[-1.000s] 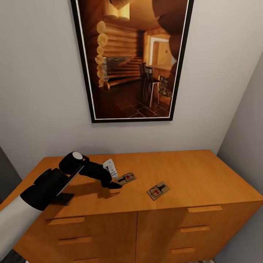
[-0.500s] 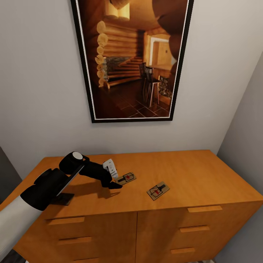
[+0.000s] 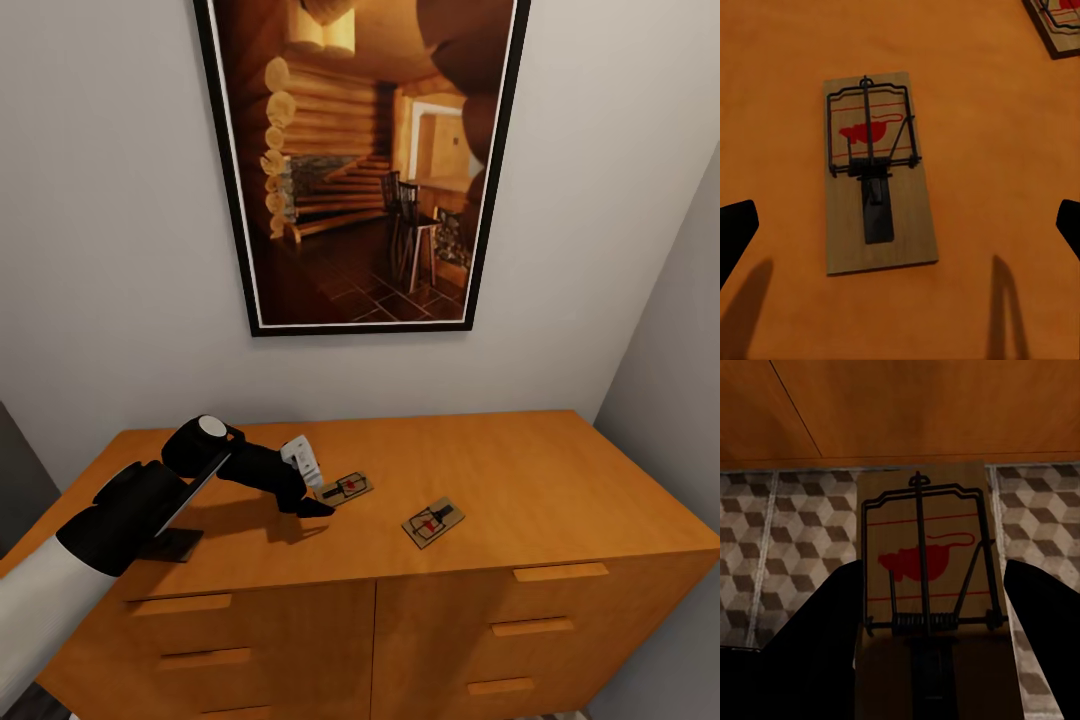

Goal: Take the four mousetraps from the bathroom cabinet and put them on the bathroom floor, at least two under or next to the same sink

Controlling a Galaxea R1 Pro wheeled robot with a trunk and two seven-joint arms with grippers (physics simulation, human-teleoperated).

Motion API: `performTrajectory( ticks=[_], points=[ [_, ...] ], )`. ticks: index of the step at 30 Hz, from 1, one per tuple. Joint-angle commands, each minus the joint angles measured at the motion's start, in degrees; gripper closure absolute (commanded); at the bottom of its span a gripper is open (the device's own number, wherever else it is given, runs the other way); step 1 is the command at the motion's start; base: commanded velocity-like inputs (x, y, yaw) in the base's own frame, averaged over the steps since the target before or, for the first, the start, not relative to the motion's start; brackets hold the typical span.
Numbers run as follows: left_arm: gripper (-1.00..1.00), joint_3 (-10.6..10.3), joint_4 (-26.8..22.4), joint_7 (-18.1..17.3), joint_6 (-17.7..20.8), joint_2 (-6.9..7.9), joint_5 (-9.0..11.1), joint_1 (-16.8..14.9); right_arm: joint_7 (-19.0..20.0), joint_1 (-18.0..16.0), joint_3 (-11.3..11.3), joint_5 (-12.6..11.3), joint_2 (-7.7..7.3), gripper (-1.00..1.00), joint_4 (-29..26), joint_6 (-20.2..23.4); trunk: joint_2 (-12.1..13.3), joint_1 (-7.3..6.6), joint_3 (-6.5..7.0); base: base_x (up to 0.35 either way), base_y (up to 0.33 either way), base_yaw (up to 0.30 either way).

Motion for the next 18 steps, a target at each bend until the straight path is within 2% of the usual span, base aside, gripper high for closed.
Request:
performTrajectory(
  ticks=[1, 18],
  points=[
    [-1.0, -0.06, -0.01, -0.12, 0.39, 0.03, -0.01, -0.06, -0.02, -0.03, 0.01, 0.11, 0.0, 1.0, 0.03, -0.16, -0.03, 0.0, -0.06, 0.0, 0.0, 0.0],
    [-1.0, -0.08, 0.18, -0.02, 0.31, 0.02, -0.02, -0.06, -0.07, -0.03, 0.01, 0.11, 0.01, 1.0, 0.03, -0.08, -0.03, 0.0, -0.63, 0.0, 0.0, 0.0]
  ],
)
